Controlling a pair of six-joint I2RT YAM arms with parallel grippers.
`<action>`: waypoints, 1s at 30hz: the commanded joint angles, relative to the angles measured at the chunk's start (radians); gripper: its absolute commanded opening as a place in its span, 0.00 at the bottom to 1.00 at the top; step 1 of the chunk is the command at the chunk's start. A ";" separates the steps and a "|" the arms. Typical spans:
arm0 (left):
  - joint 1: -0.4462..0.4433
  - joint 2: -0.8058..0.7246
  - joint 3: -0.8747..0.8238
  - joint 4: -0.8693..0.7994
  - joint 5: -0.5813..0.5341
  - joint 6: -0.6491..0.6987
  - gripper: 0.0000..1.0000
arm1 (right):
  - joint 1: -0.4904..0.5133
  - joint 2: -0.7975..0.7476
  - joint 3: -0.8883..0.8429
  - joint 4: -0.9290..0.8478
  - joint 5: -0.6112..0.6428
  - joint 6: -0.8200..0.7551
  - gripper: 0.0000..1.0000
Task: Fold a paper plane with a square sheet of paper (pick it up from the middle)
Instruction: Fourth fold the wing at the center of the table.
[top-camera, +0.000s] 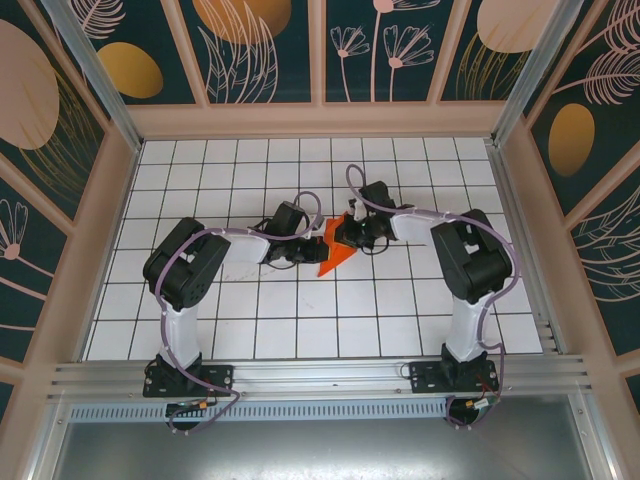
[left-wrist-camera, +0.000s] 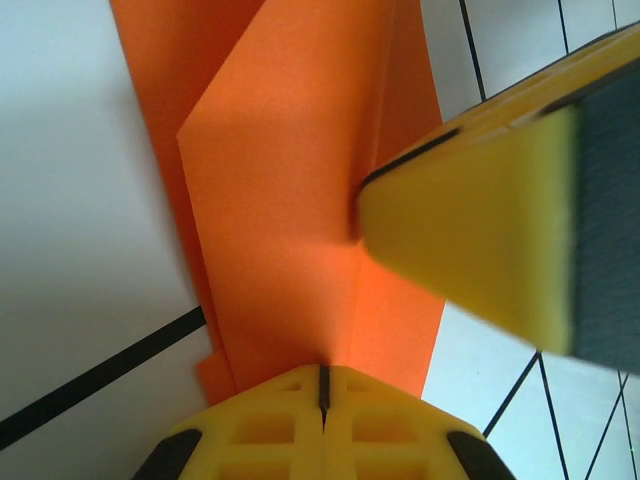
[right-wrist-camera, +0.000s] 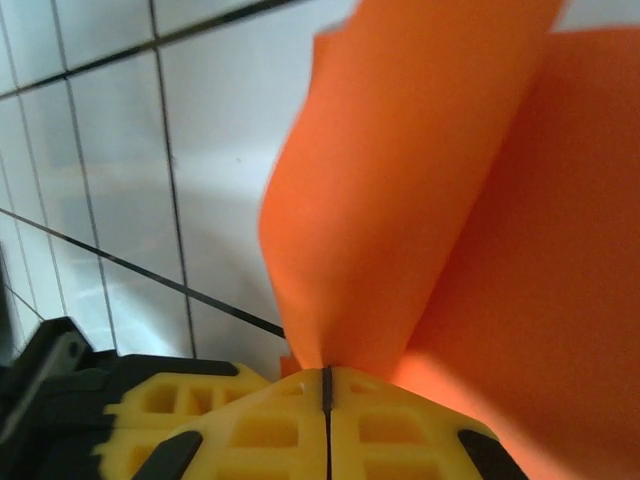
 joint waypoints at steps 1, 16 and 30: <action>0.010 0.025 -0.030 -0.180 -0.065 0.022 0.00 | 0.005 0.027 0.030 0.024 -0.041 -0.037 0.08; 0.012 0.019 -0.050 -0.211 -0.056 0.068 0.00 | -0.095 0.103 0.074 0.009 0.009 -0.077 0.07; 0.020 0.007 -0.056 -0.224 -0.065 0.097 0.00 | -0.094 -0.041 -0.015 0.089 -0.015 -0.077 0.07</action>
